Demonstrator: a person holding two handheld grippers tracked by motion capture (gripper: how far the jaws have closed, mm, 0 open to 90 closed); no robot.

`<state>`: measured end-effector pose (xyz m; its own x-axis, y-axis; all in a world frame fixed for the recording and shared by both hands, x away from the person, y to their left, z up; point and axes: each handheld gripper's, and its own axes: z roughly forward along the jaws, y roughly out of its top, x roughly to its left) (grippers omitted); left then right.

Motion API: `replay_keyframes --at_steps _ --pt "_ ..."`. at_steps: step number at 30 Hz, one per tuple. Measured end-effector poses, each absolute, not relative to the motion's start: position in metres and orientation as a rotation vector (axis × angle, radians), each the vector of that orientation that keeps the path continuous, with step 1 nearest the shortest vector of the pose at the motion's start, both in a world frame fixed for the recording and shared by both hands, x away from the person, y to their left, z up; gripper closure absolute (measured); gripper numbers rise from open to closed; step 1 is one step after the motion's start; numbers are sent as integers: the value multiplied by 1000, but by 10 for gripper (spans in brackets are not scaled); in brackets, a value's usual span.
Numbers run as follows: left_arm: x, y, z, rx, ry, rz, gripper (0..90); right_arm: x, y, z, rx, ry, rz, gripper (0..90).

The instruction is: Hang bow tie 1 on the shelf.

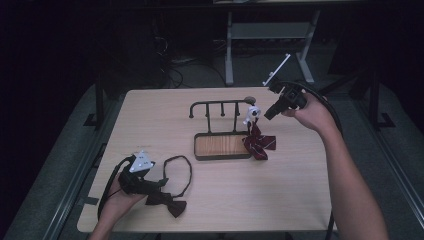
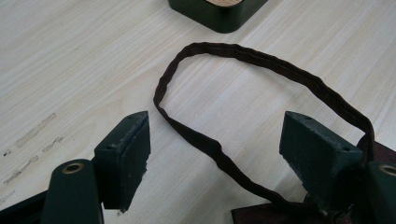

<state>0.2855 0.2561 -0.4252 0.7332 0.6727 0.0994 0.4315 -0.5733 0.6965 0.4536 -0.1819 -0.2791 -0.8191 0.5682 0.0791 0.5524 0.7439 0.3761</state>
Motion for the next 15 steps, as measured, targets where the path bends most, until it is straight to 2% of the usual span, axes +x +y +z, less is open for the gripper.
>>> replay_keyframes --at_steps 15 --pt "286 255 -426 2279 820 472 251 444 -192 -297 933 2920 645 733"
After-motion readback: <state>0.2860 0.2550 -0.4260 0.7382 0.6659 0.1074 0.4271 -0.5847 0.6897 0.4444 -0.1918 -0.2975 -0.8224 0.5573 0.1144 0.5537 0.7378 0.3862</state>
